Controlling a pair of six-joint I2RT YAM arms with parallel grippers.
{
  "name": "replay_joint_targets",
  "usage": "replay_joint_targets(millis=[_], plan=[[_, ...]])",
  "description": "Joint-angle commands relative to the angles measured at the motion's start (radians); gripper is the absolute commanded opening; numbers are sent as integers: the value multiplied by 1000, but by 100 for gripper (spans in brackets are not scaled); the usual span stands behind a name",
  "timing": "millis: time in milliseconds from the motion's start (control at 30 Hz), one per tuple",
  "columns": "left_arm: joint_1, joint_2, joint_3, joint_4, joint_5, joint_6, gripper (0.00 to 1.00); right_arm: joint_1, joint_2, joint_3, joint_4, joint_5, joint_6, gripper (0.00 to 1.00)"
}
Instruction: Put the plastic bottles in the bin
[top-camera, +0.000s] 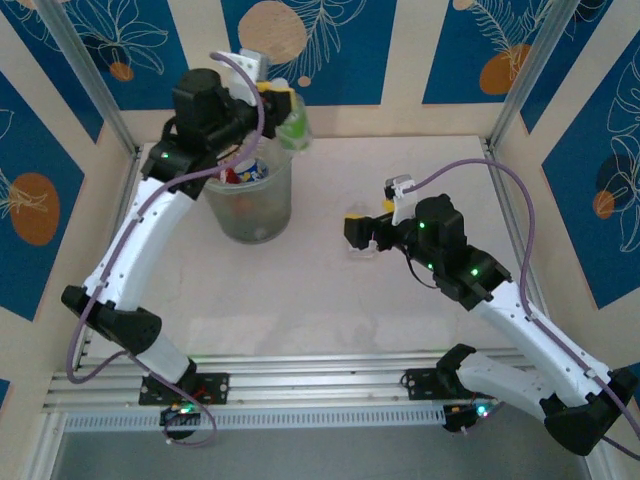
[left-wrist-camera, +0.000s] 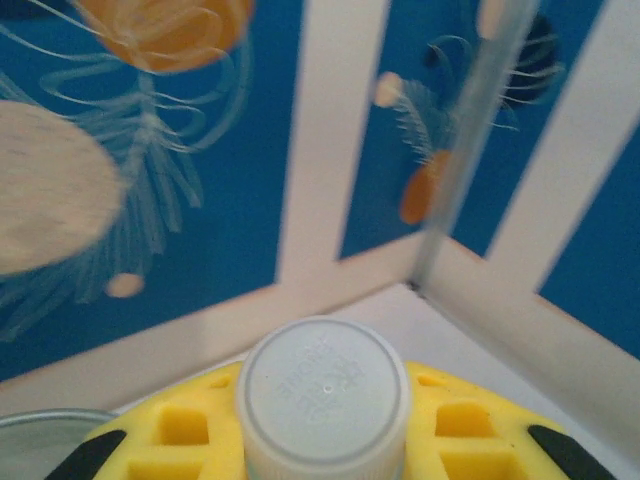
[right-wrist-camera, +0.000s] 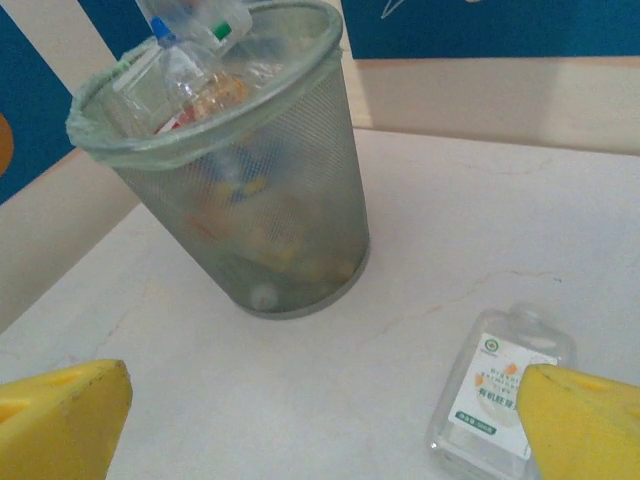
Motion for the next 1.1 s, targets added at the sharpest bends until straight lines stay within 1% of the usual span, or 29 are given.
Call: replay_joint_targets(millis=[0, 133, 267, 333, 533, 633, 800, 967, 1067], plan=[[53, 37, 91, -104, -113, 75, 12, 2, -17, 37, -54, 34, 29, 99], [95, 122, 235, -255, -120, 131, 11, 1, -23, 41, -74, 75, 51, 99], [106, 208, 380, -415, -108, 212, 10, -1, -46, 27, -77, 110, 65, 99], [105, 234, 422, -470, -114, 251, 10, -3, -55, 23, -84, 124, 70, 99], [105, 261, 433, -557, -131, 322, 9, -9, -69, 26, -119, 146, 86, 99], [105, 270, 433, -594, -120, 339, 9, -15, -68, 27, -127, 153, 98, 99], [105, 287, 434, -652, -73, 337, 9, -28, -53, 24, -128, 145, 114, 99], [104, 327, 456, -719, -62, 341, 10, -33, -33, 31, -134, 134, 122, 99], [104, 348, 456, -717, -59, 340, 14, -35, -27, 36, -132, 127, 121, 99]])
